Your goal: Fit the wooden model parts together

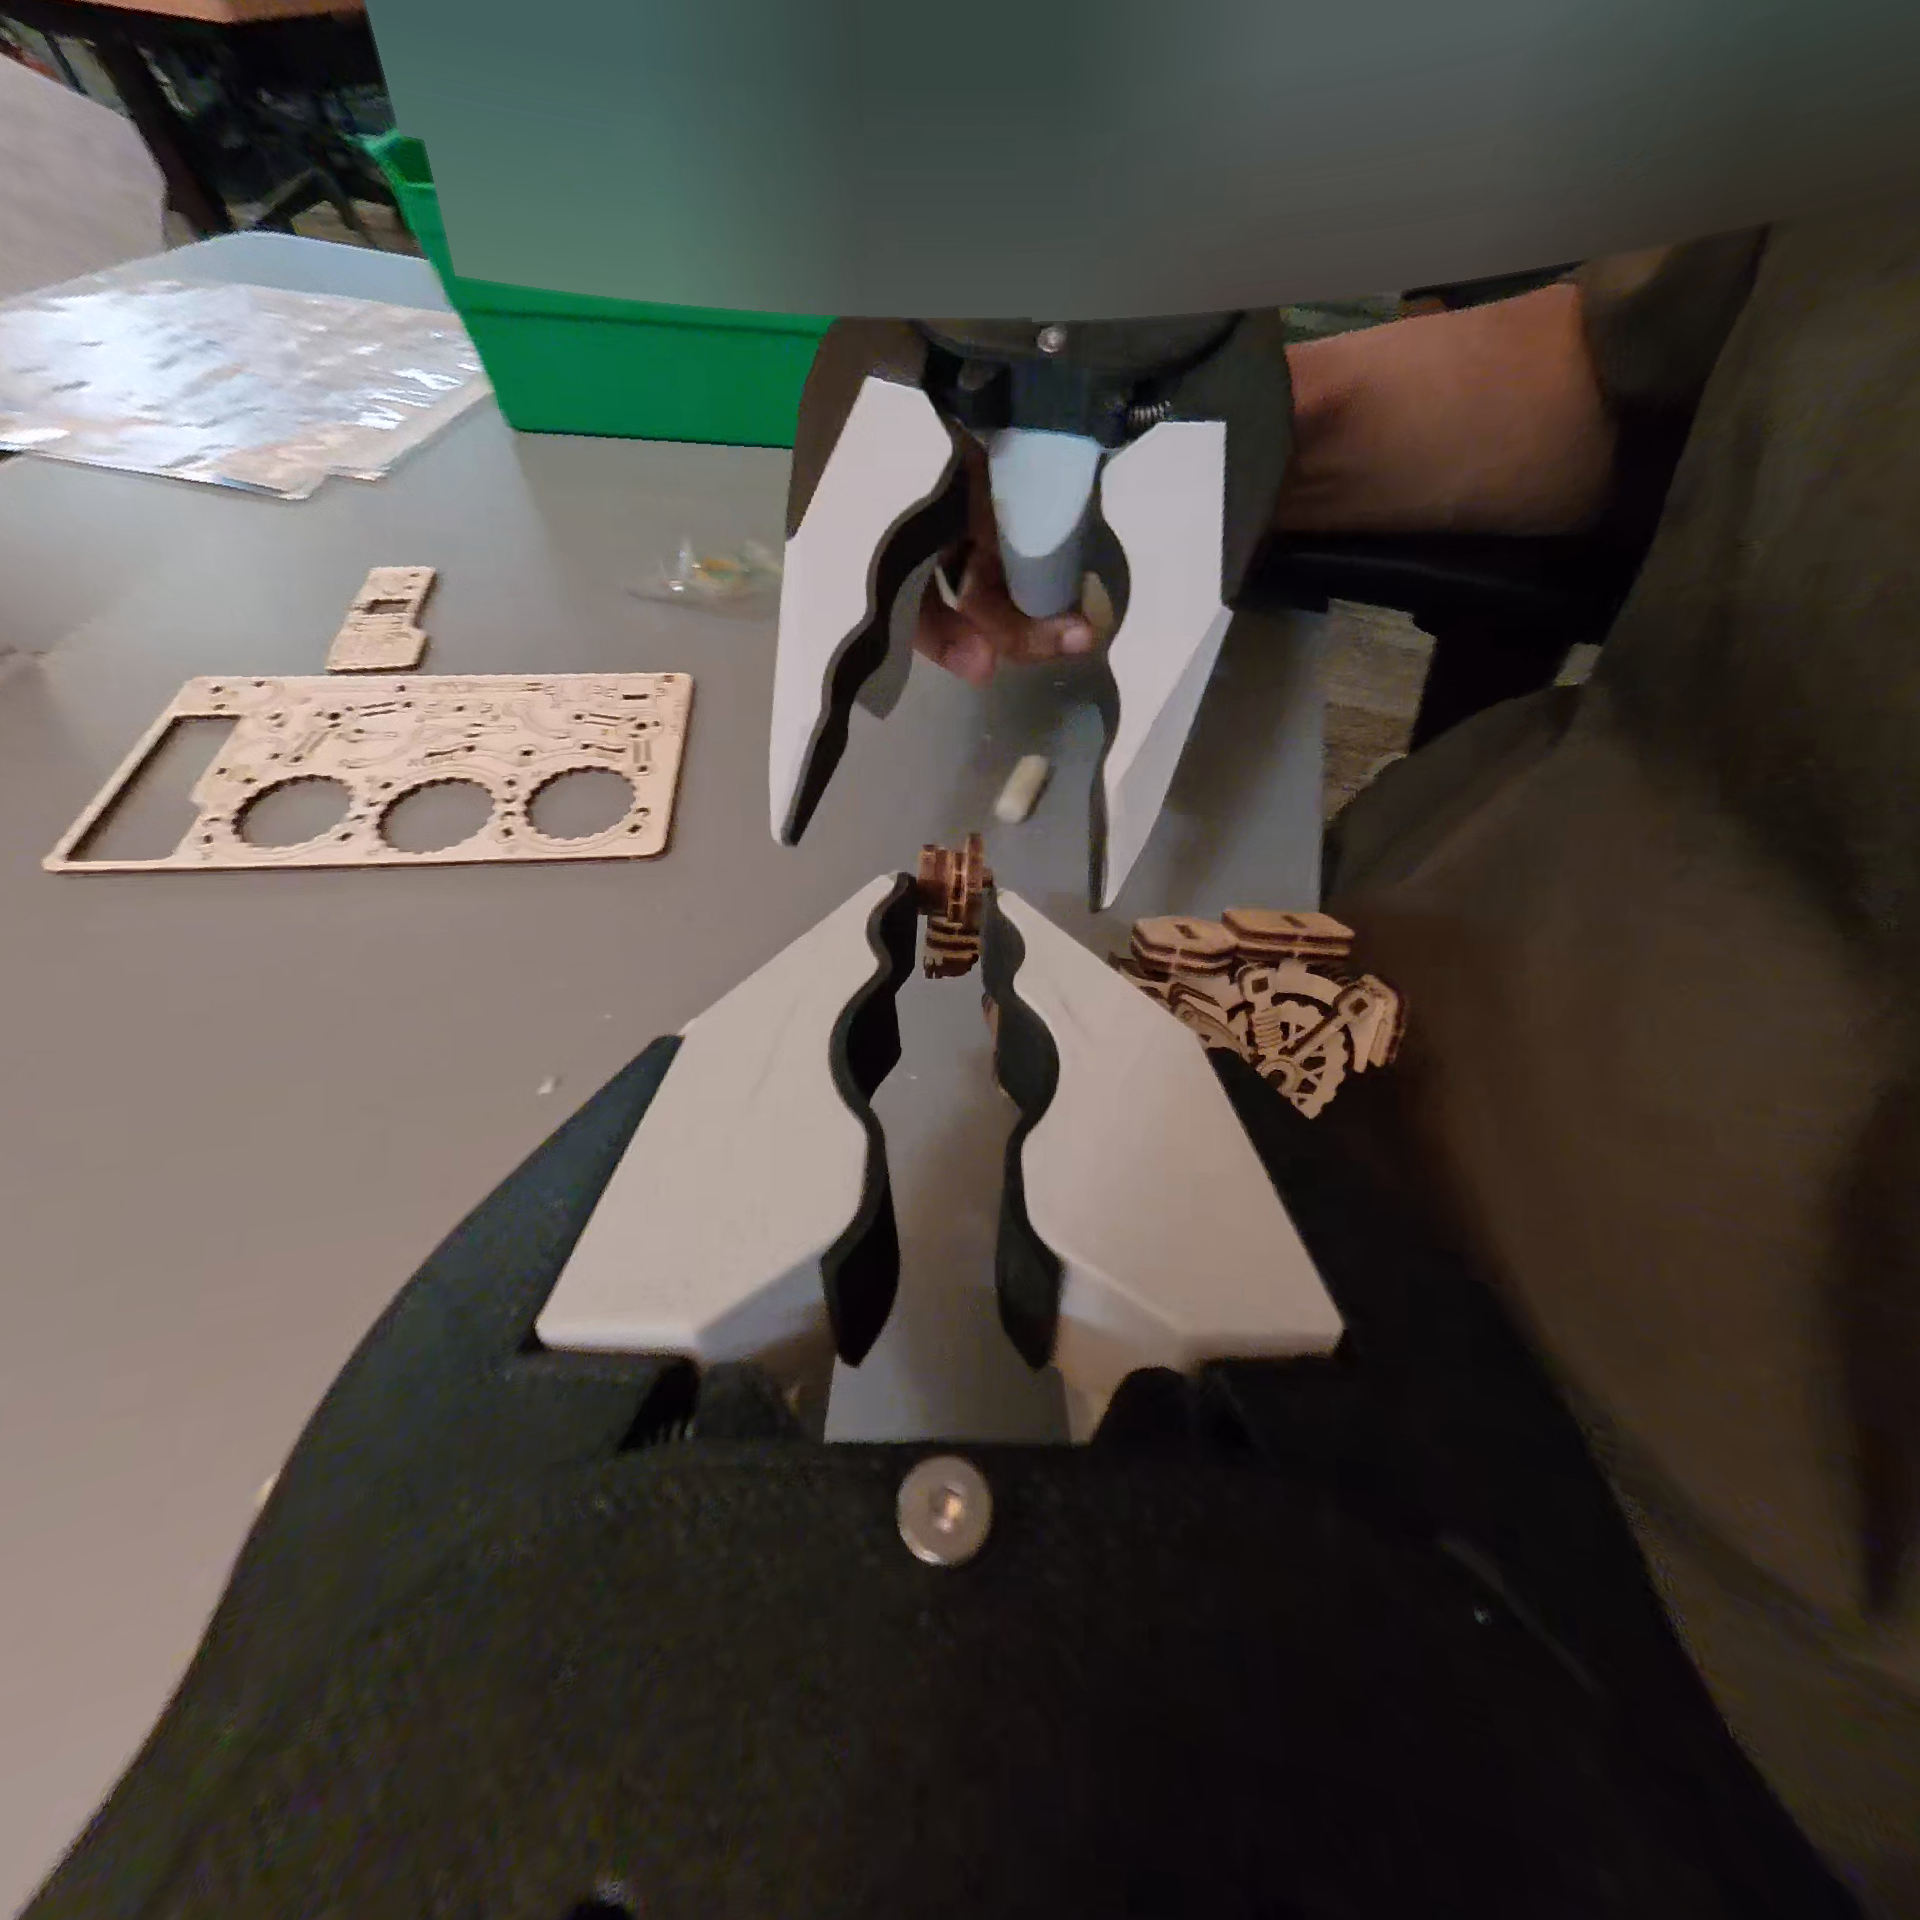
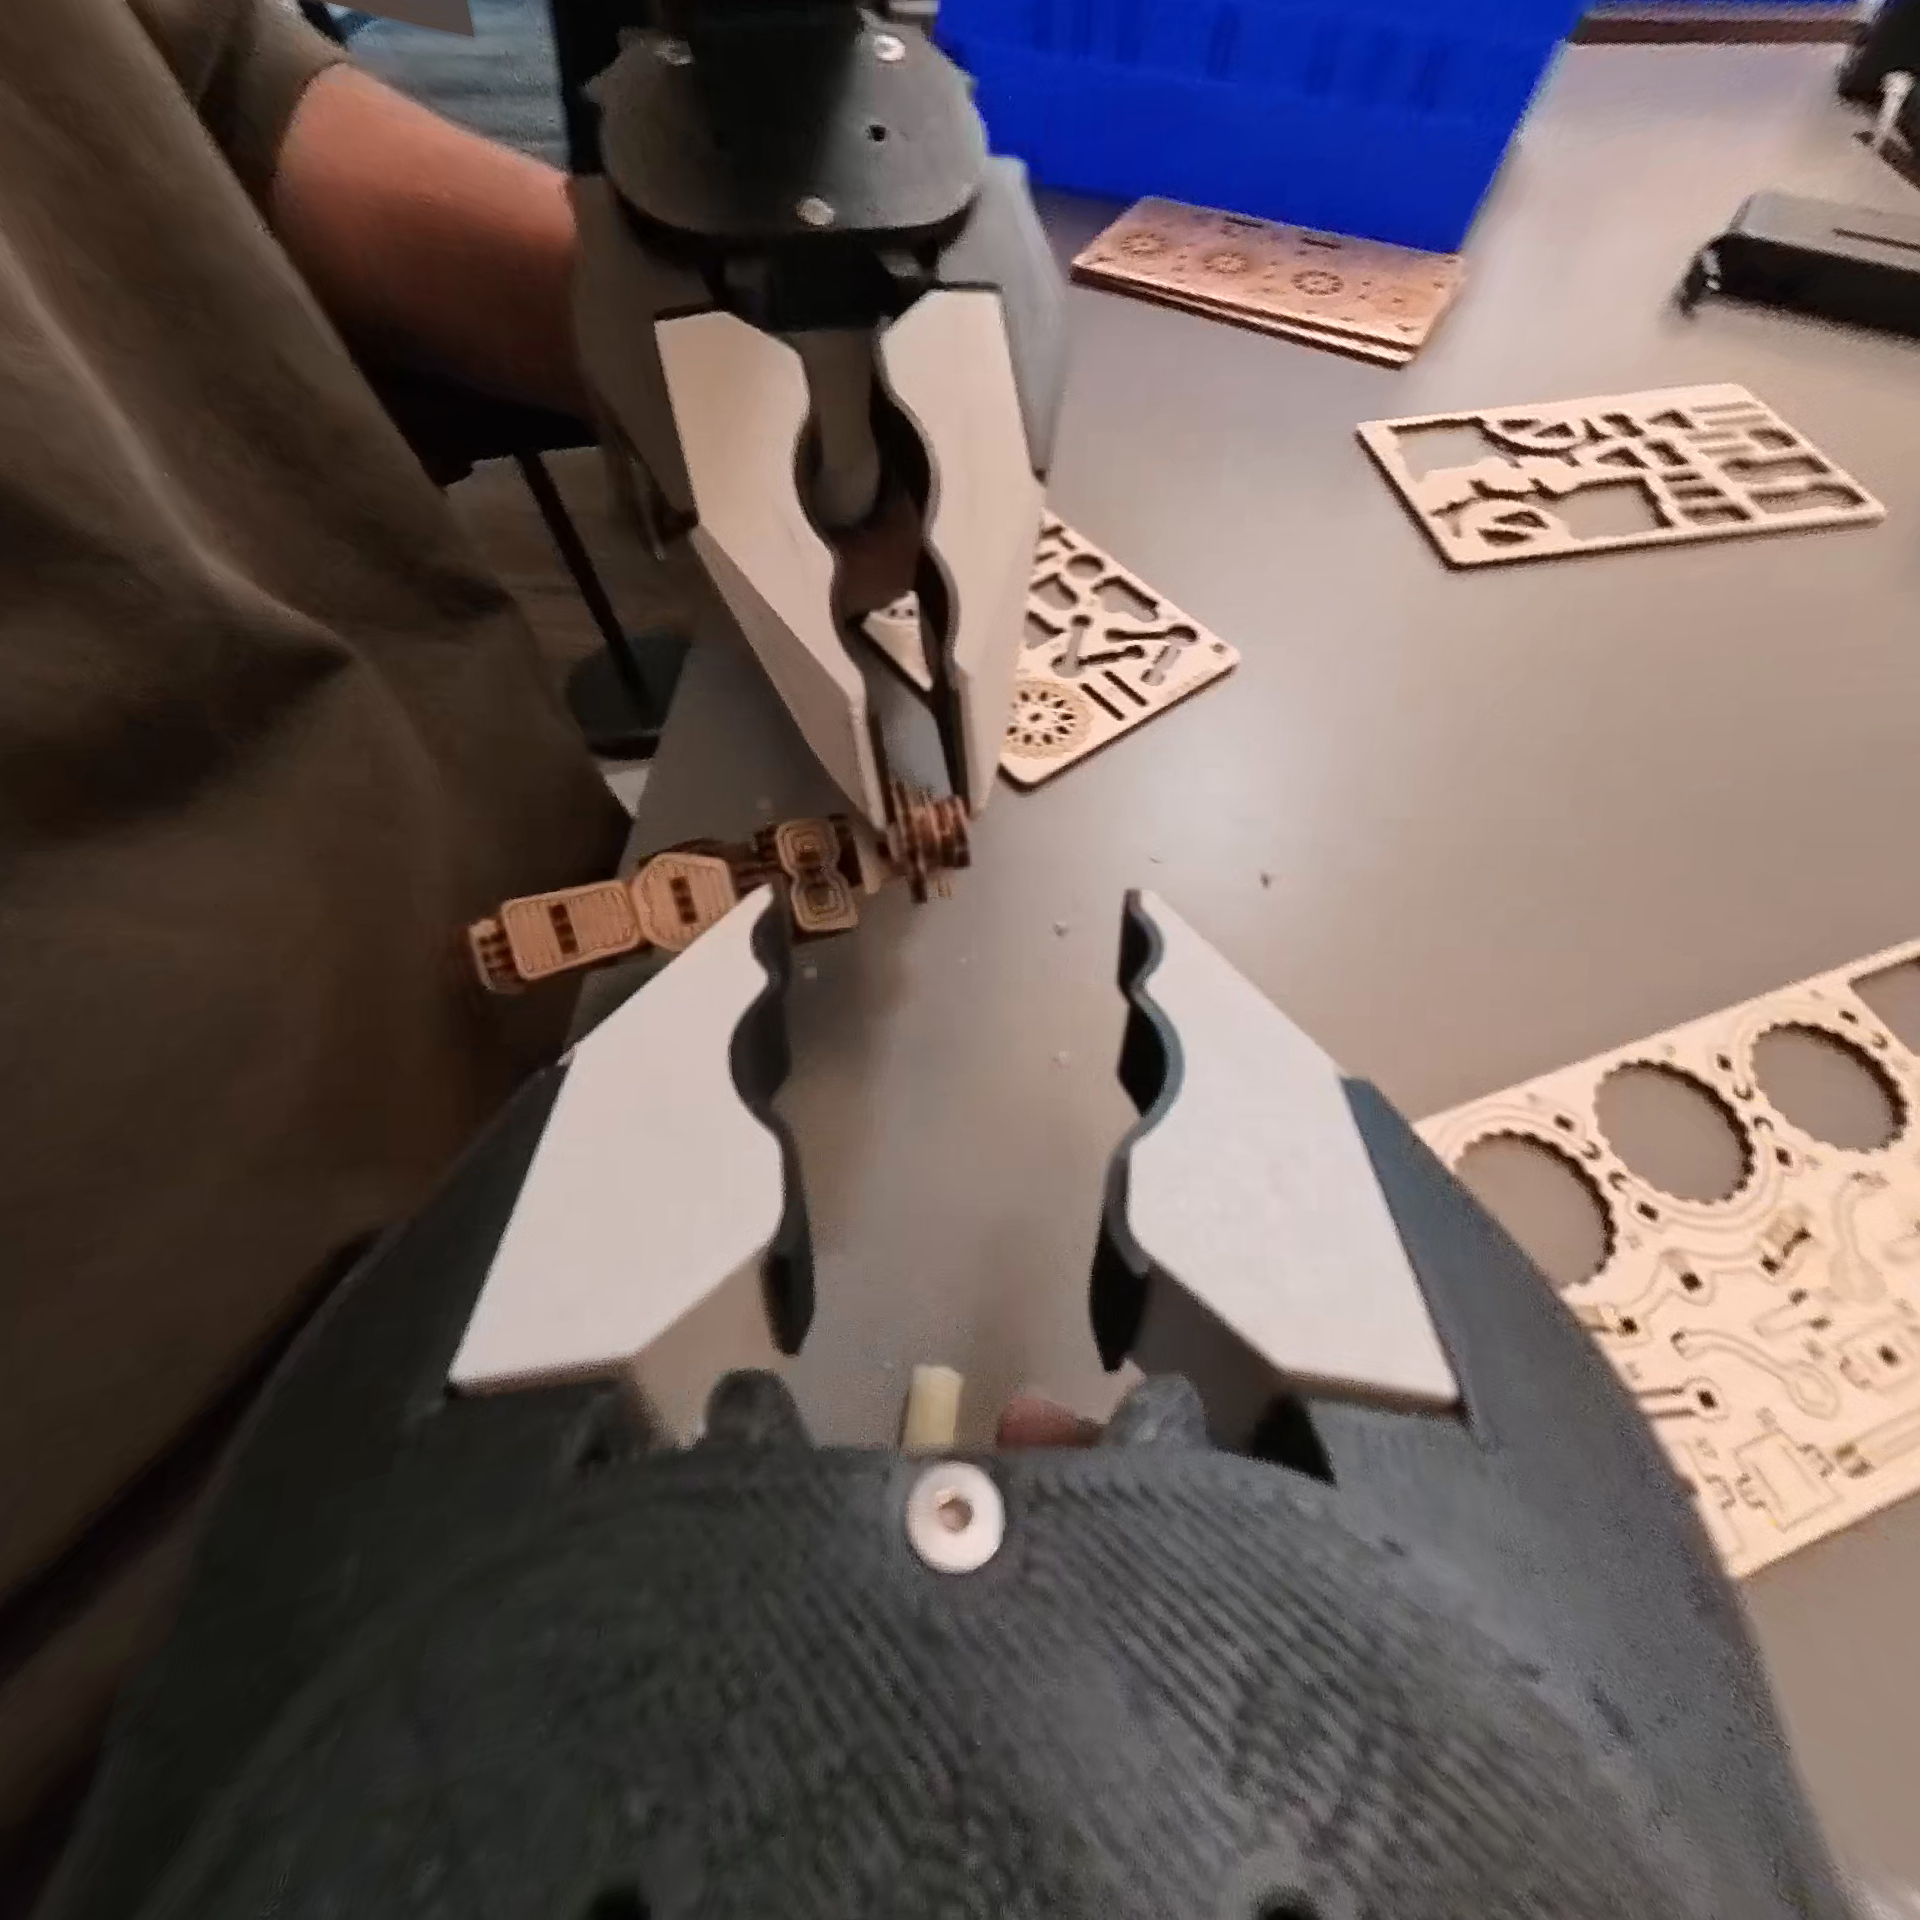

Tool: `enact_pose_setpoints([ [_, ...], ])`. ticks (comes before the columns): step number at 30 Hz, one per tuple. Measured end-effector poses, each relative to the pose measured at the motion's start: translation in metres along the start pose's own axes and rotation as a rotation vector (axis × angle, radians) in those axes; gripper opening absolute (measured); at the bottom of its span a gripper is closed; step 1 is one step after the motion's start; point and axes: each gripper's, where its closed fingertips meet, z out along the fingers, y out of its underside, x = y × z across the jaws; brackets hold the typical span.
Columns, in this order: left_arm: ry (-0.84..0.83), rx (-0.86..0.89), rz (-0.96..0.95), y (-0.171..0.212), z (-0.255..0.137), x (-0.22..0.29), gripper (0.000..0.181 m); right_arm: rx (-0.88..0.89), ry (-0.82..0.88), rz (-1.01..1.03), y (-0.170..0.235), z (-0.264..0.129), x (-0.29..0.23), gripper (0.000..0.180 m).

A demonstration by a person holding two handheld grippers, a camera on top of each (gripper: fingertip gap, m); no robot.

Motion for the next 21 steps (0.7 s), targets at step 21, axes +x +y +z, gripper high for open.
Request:
enact_pose_setpoints([
  [21,-0.682,0.206,-0.027,-0.034,-0.053,-0.087,0.009,0.043,0.245,0.275,-0.009,0.016,0.032,0.039],
])
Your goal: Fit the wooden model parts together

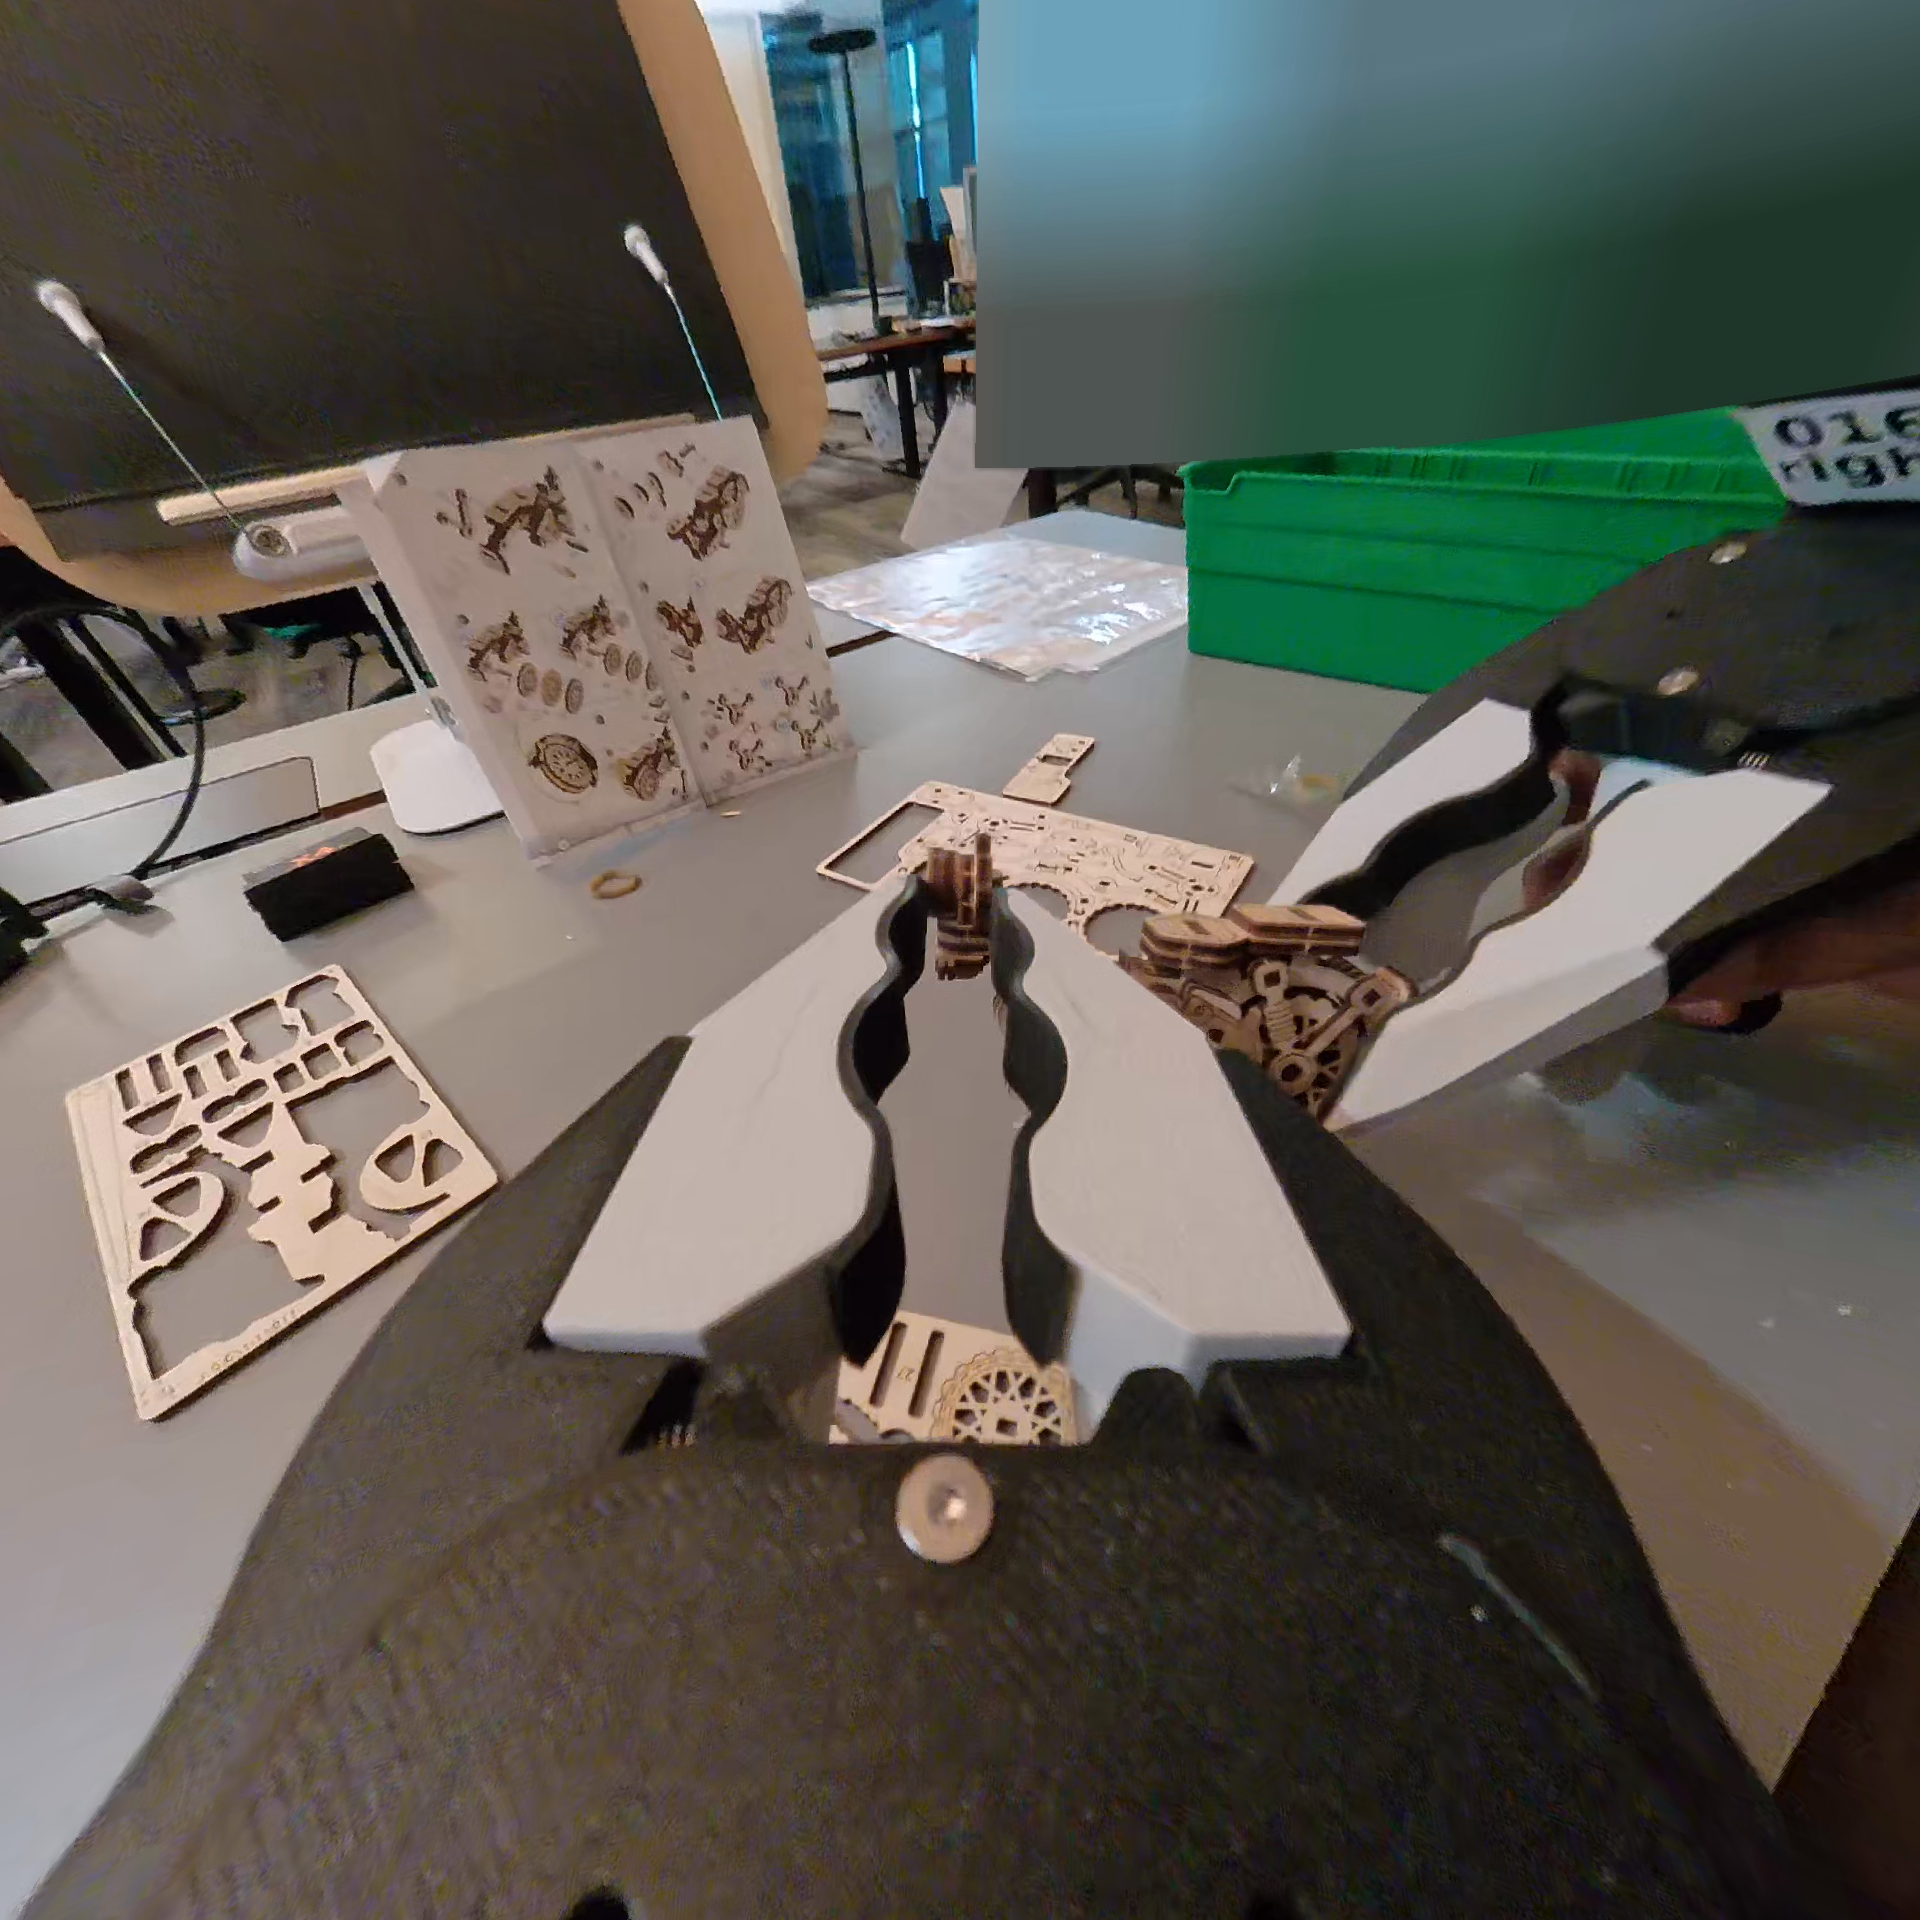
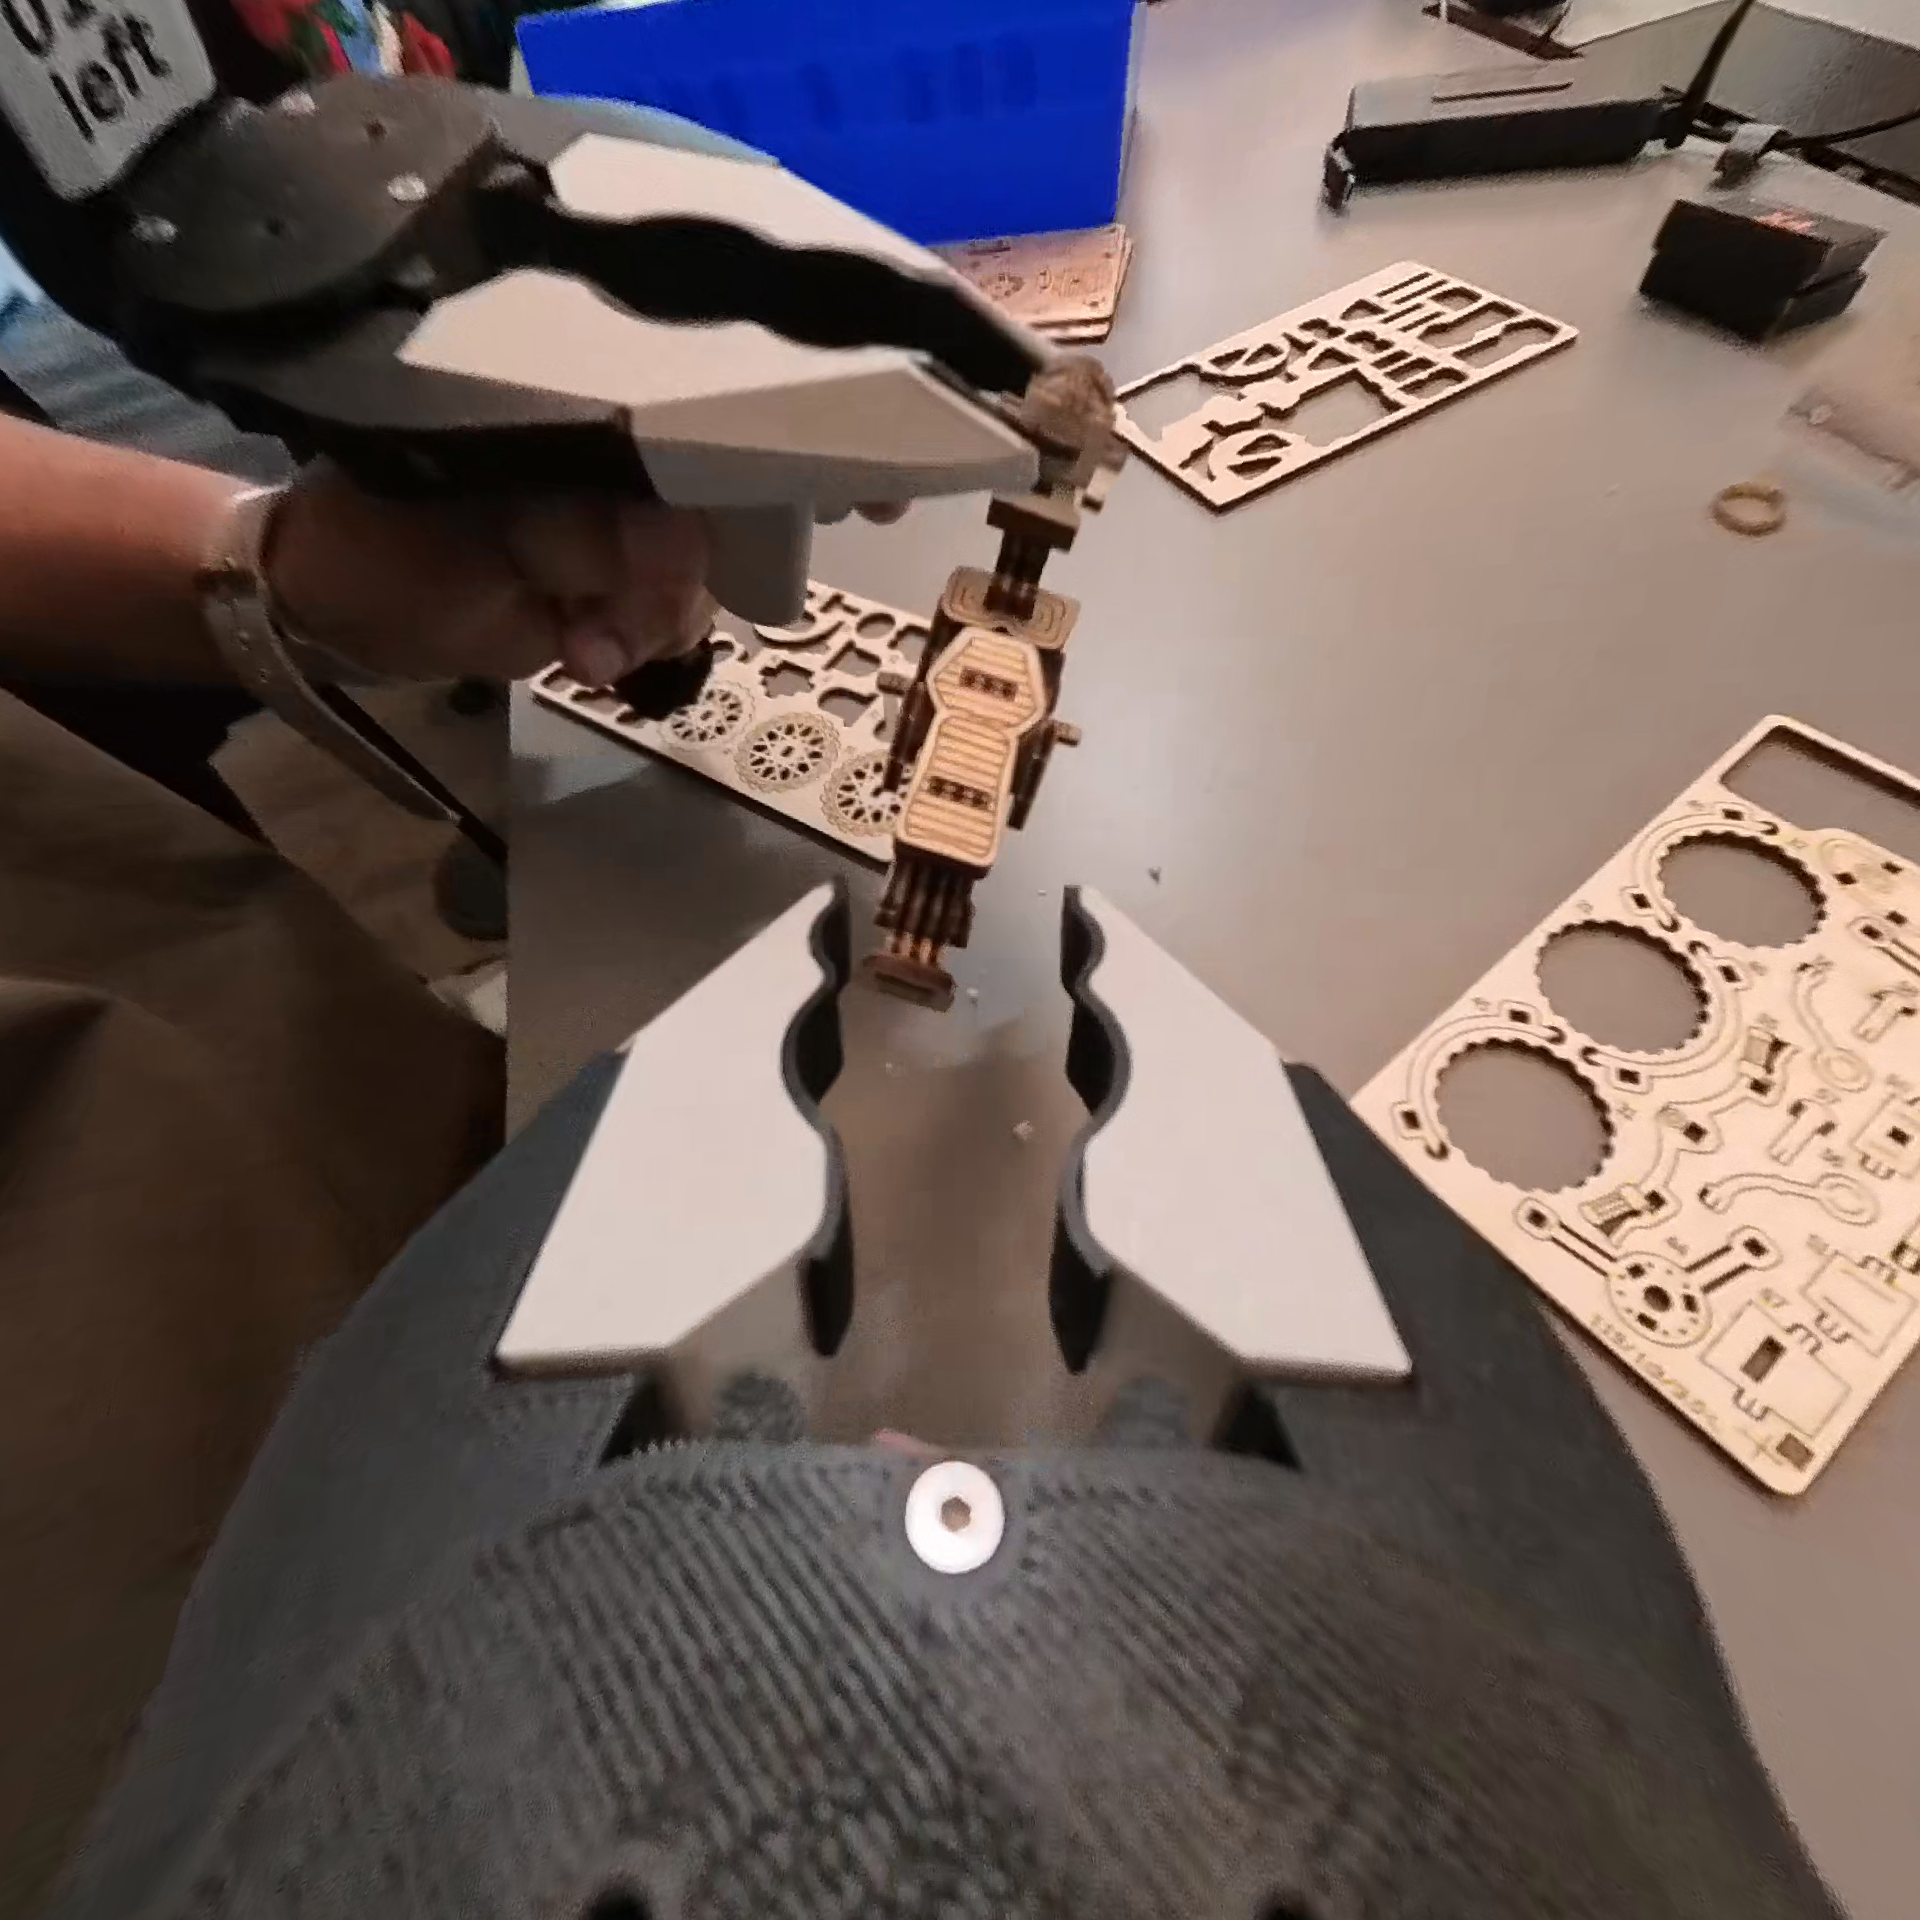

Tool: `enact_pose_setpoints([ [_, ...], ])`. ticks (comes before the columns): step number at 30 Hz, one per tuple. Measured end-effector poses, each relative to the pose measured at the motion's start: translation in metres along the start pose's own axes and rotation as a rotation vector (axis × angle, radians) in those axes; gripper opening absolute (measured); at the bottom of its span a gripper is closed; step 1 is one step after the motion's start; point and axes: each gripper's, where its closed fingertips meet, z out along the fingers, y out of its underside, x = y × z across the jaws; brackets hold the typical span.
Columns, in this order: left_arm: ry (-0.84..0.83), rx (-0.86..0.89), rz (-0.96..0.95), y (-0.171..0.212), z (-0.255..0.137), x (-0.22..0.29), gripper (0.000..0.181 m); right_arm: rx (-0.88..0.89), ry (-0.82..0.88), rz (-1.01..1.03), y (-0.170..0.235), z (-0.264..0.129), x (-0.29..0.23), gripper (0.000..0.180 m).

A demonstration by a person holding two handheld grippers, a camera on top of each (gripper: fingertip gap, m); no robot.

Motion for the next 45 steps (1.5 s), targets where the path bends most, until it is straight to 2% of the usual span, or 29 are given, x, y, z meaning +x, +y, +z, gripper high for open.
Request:
enact_pose_setpoints([
  [5,-0.016,0.057,-0.007,-0.008,-0.004,0.003,0.009,0.029,0.011,-0.01,-0.006,-0.003,0.0,0.026],
  [7,-0.018,0.061,-0.005,-0.009,-0.004,0.005,0.009,0.044,0.017,-0.022,-0.009,-0.006,0.001,0.015],
  [12,0.003,0.059,0.0,-0.006,-0.003,0.01,0.01,0.017,0.054,-0.079,-0.005,-0.008,0.007,0.014],
  [16,0.047,0.038,-0.007,-0.001,0.001,0.016,0.047,-0.023,0.061,-0.126,0.002,-0.016,0.017,0.014],
  [18,0.098,-0.028,-0.037,0.012,0.006,0.022,0.067,-0.087,0.053,-0.135,0.014,-0.022,0.026,0.014],
  [19,0.148,-0.072,-0.074,0.019,0.008,0.028,0.075,-0.114,0.04,-0.138,0.021,-0.024,0.029,0.014],
  [21,0.202,-0.122,-0.181,0.027,0.011,0.03,0.078,-0.158,0.021,-0.132,0.031,-0.028,0.035,0.014],
  [24,0.252,-0.15,-0.298,0.031,0.012,0.027,0.078,-0.216,-0.037,-0.171,0.043,-0.028,0.034,0.014],
  [29,0.291,-0.197,-0.37,0.04,0.013,0.024,0.075,-0.31,-0.078,-0.279,0.062,-0.026,0.03,0.014],
  [35,0.33,-0.185,-0.416,0.037,0.012,0.026,0.072,-0.273,-0.101,-0.263,0.059,-0.025,0.029,0.014],
  [45,0.323,-0.149,-0.509,0.032,0.012,0.014,0.07,-0.249,-0.103,-0.241,0.055,-0.027,0.03,0.037],
])
